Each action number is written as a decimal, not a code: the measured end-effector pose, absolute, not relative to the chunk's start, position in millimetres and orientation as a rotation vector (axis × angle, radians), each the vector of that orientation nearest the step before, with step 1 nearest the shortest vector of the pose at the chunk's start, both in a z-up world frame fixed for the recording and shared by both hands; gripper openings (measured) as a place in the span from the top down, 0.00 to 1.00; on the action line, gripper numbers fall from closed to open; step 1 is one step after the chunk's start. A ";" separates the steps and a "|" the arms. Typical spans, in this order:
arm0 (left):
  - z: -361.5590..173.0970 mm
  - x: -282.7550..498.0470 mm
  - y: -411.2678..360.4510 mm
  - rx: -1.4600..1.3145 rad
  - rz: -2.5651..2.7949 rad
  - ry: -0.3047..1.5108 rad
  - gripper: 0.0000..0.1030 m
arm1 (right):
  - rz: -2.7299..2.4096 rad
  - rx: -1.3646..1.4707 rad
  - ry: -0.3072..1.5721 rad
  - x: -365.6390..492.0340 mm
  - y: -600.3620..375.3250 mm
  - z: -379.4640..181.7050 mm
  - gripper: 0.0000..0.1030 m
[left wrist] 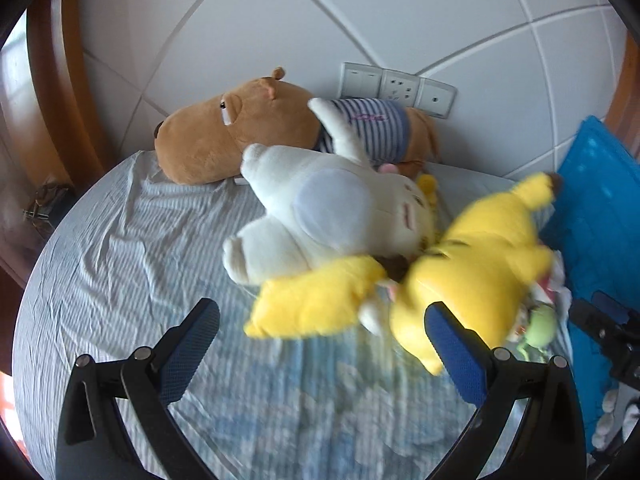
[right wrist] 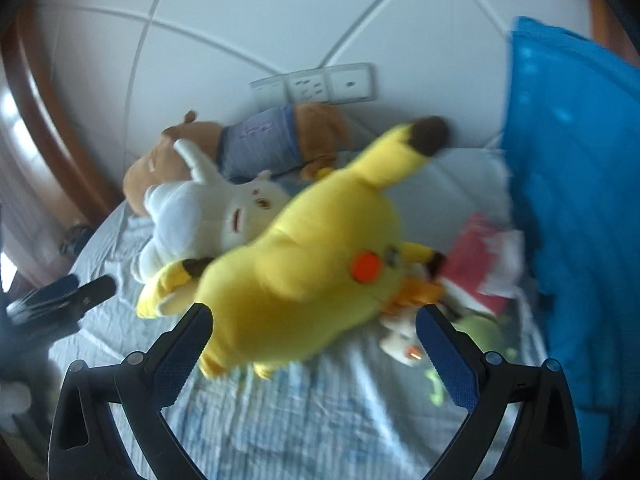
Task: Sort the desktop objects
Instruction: 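Grasp the Pikachu's ear with the right tool while the left tool grips its body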
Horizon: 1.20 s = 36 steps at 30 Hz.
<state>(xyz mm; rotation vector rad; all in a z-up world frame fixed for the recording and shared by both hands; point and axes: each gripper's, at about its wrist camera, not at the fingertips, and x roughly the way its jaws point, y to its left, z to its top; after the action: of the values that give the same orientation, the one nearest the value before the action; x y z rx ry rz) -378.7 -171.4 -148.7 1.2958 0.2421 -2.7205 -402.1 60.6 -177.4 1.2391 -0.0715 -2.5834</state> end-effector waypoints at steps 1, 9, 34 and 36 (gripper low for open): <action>-147.6 -373.8 -164.3 1.297 -2.726 0.239 0.00 | -2.597 1.240 -0.071 -397.3 68.0 -175.6 0.00; -165.2 -357.4 -91.6 1.339 -2.726 0.235 0.00 | -2.635 1.252 -0.101 -369.6 115.2 -179.7 0.00; -211.3 -433.8 -87.6 1.464 -2.699 0.160 0.23 | -2.546 1.250 -0.232 -468.0 138.3 -203.6 0.22; -211.6 -434.9 -88.3 1.472 -2.711 0.161 0.24 | -2.540 1.229 -0.278 -485.1 133.2 -205.6 0.22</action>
<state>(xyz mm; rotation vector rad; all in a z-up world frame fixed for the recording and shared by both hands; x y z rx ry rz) -434.9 -88.3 -211.6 1.4721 0.1606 -2.7111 -485.1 133.2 -205.6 1.2286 -0.2777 -2.5396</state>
